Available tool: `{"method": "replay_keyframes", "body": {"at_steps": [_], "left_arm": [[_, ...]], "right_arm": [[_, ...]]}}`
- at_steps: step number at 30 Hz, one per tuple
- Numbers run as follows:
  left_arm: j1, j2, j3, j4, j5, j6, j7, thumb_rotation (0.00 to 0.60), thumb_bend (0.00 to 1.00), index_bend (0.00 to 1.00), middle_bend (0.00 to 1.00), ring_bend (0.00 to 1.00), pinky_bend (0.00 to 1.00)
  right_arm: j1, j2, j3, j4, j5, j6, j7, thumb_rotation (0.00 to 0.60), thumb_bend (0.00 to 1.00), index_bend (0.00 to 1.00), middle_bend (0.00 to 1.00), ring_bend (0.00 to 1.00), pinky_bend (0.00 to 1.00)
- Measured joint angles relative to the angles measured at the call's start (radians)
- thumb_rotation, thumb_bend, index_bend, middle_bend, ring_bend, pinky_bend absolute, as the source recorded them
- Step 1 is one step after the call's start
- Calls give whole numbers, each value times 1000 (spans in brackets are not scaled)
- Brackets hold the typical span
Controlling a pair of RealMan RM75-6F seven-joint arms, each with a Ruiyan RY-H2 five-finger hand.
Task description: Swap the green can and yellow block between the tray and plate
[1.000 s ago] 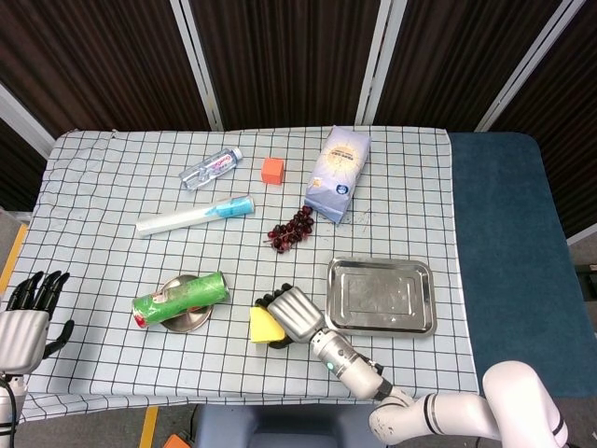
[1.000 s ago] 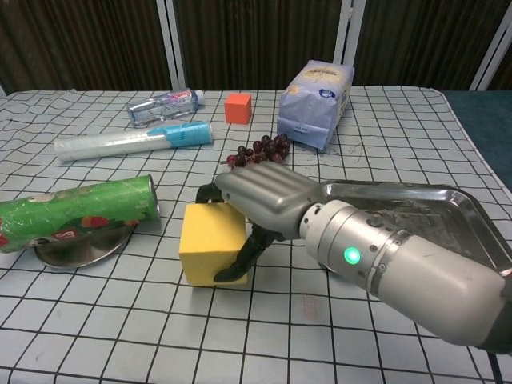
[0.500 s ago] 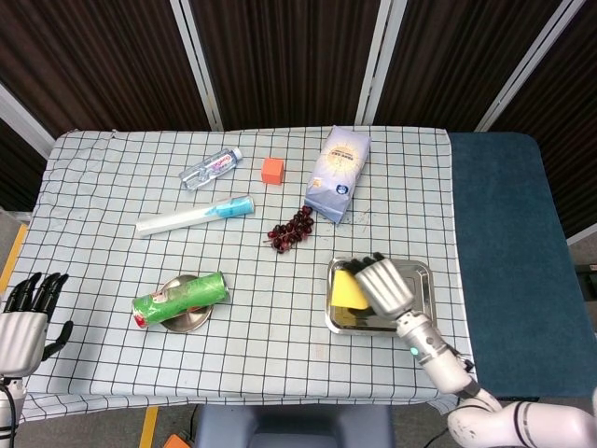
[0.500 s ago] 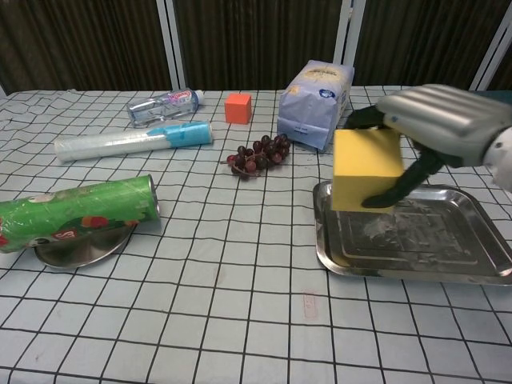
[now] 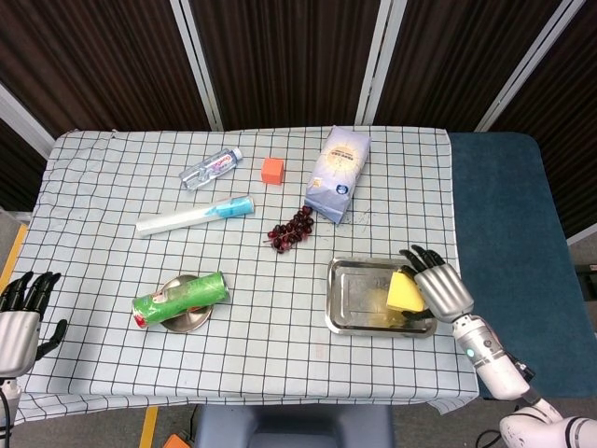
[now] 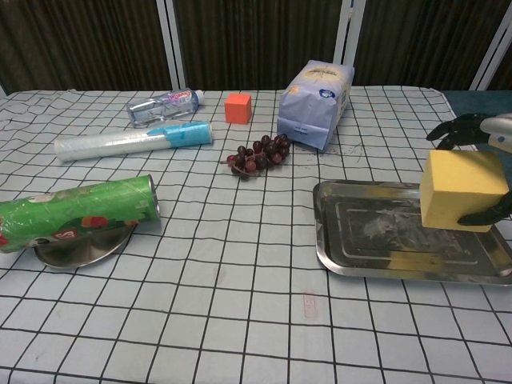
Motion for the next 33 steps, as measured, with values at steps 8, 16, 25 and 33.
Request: {"method": "replay_keyframes", "body": {"at_steps": [8, 16, 25, 33], "left_arm": [[-1, -4, 2, -1, 10, -4, 12, 600, 385, 105, 132, 72, 136], [5, -1, 0, -10, 18, 10, 18, 600, 384, 105, 130, 72, 136], [10, 2, -5, -24, 27, 26, 25, 600, 384, 105, 131, 72, 137], [20, 7, -16, -38, 15, 41, 26, 600, 385, 105, 132, 74, 137]], "right_arm": [[2, 24, -10, 3, -61, -17, 59, 600, 57, 0, 0, 0, 4], [-64, 66, 6, -24, -101, 142, 78, 600, 55, 0, 0, 0, 0], [-245, 142, 30, -68, -92, 406, 87, 600, 55, 0, 0, 0, 0], [-322, 124, 82, -15, 28, 452, 74, 600, 55, 0, 0, 0, 0]]}}
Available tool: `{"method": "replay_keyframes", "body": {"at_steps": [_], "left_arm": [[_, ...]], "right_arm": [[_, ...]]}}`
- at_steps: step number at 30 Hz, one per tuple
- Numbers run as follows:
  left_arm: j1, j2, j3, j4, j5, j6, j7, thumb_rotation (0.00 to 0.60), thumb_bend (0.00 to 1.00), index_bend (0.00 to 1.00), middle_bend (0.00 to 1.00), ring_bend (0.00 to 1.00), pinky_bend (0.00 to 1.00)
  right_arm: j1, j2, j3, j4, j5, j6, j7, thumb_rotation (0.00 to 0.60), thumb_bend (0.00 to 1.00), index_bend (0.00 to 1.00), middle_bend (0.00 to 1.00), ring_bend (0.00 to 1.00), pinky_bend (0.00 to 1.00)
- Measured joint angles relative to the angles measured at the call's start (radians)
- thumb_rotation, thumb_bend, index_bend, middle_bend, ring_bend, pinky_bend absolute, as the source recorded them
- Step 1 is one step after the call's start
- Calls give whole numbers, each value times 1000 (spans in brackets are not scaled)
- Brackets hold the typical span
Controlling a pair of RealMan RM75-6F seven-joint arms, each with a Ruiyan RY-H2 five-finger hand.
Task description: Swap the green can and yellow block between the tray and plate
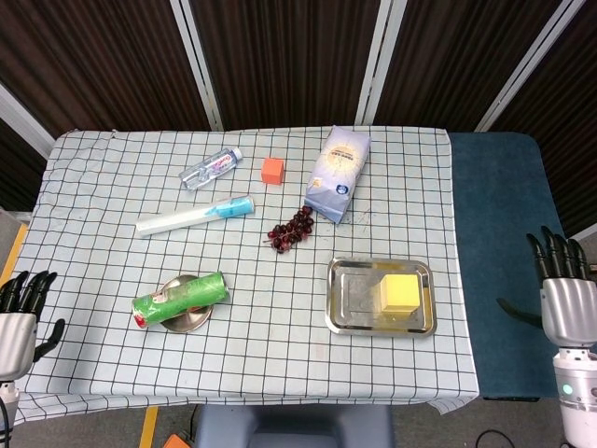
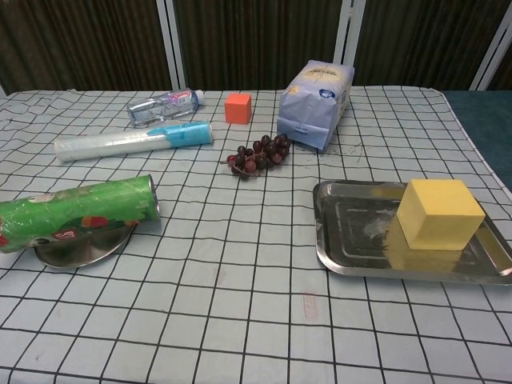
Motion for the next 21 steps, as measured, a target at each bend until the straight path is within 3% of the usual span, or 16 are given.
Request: {"method": "replay_keyframes", "body": {"at_steps": [7, 21], "left_arm": [[2, 1, 1, -9, 9, 5, 9, 600, 384, 105, 133, 75, 138], [0, 1, 4, -6, 3, -19, 6, 600, 384, 105, 137, 78, 140]], "right_arm": [[-7, -28, 25, 49, 46, -43, 39, 600, 55, 0, 0, 0, 0], [-22, -23, 44, 51, 7, -72, 66, 600, 55, 0, 0, 0, 0]]}}
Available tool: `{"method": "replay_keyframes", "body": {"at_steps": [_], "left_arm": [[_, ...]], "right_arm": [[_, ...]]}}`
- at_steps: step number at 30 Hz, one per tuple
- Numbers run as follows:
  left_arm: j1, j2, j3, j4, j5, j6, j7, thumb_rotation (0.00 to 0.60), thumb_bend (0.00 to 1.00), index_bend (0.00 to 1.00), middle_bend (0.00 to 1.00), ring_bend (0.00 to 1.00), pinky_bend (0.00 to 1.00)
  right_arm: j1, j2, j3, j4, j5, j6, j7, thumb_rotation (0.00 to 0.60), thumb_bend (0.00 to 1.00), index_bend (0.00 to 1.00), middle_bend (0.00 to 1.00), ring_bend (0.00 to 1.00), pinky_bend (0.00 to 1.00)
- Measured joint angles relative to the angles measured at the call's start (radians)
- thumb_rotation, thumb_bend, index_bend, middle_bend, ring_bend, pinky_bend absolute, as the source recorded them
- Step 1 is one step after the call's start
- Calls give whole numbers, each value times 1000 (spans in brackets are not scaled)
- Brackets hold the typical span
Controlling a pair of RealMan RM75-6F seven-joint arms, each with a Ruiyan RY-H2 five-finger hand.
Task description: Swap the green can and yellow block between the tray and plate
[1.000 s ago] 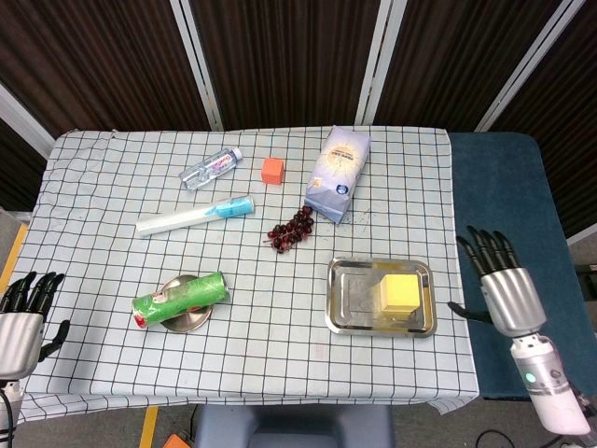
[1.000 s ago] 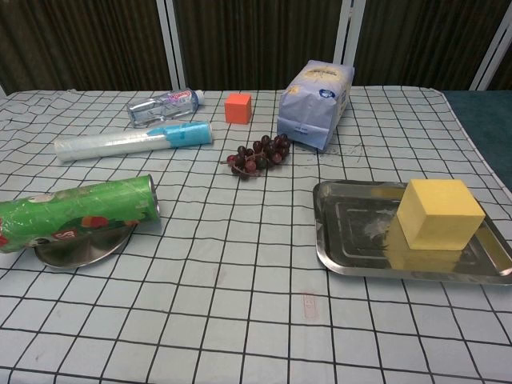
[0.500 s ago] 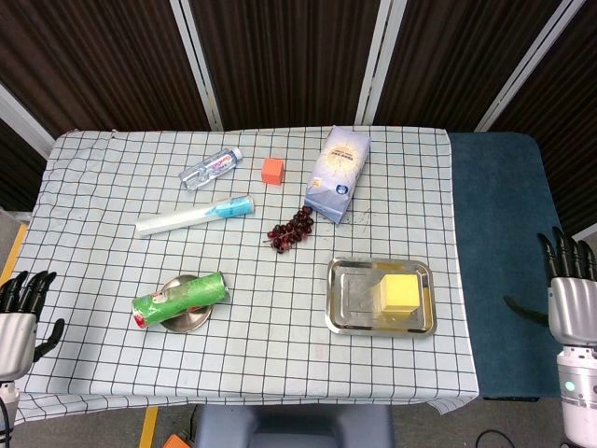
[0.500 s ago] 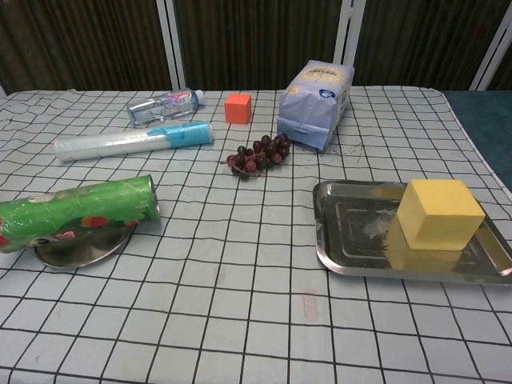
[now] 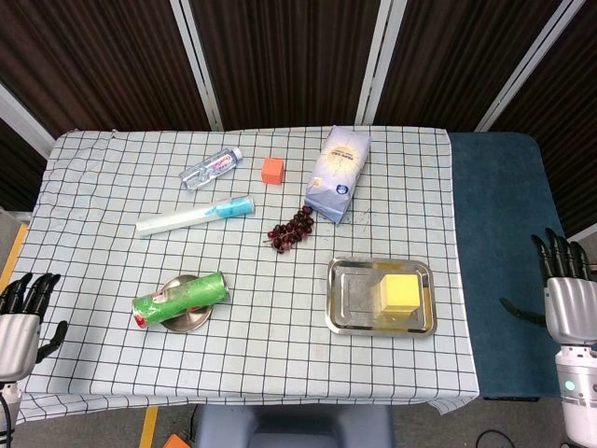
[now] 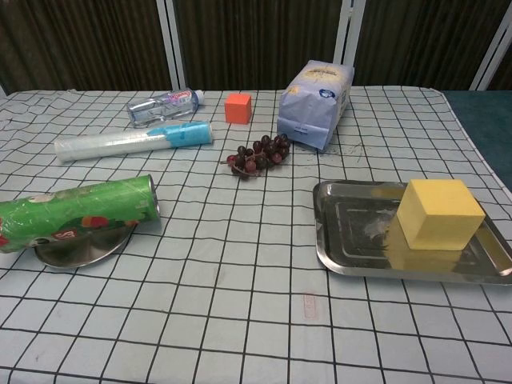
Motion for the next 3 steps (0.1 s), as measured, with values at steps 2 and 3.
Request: {"method": "replay_keyframes", "body": {"at_steps": [2, 3], "left_arm": [[0, 2, 0, 0, -1, -2, -3, 600, 384, 105, 137, 79, 141], [0, 2, 0, 0, 0, 0, -3, 600, 384, 105, 137, 79, 141]], "right_arm": [[-1, -3, 1, 0, -3, -2, -6, 600, 55, 0, 0, 0, 0], [-1, -4, 0, 0, -6, -6, -9, 600, 54, 0, 0, 0, 0]]}}
